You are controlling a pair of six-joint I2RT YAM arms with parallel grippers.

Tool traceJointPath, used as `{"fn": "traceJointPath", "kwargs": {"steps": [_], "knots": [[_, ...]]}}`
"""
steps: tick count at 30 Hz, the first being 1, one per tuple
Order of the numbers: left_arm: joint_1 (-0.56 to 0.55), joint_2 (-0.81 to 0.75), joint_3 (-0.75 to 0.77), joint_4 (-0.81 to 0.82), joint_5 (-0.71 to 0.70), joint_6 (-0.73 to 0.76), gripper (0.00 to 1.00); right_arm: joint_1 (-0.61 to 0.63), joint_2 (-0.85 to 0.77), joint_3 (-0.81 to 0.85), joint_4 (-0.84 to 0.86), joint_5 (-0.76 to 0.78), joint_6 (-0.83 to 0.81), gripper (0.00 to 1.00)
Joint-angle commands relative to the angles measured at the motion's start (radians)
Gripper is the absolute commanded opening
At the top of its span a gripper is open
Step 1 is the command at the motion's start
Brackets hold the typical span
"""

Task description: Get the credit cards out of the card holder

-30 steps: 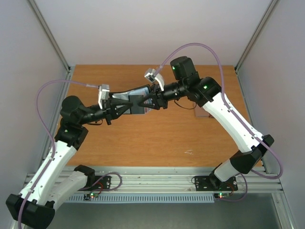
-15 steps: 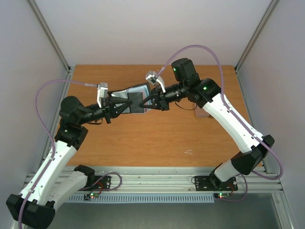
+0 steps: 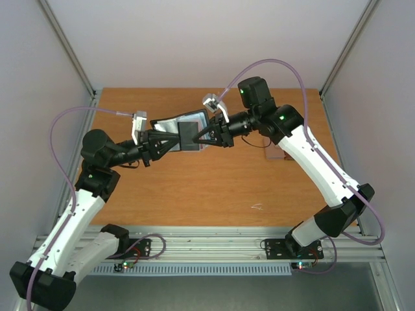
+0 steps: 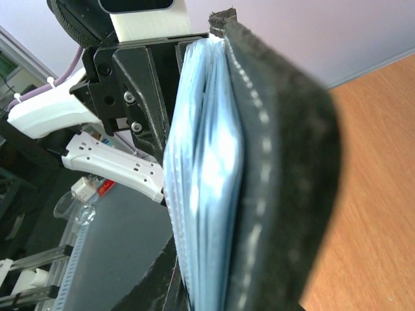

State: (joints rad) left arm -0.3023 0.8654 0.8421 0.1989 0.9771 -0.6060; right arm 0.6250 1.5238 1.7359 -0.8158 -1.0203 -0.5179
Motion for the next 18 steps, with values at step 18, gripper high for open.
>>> {"fn": "traceJointPath", "kwargs": {"steps": [18], "knots": [[-0.018,0.033,0.031,0.003,0.014,0.033,0.06,-0.001,-0.003,0.031,0.034,-0.083,0.014,0.07]]}}
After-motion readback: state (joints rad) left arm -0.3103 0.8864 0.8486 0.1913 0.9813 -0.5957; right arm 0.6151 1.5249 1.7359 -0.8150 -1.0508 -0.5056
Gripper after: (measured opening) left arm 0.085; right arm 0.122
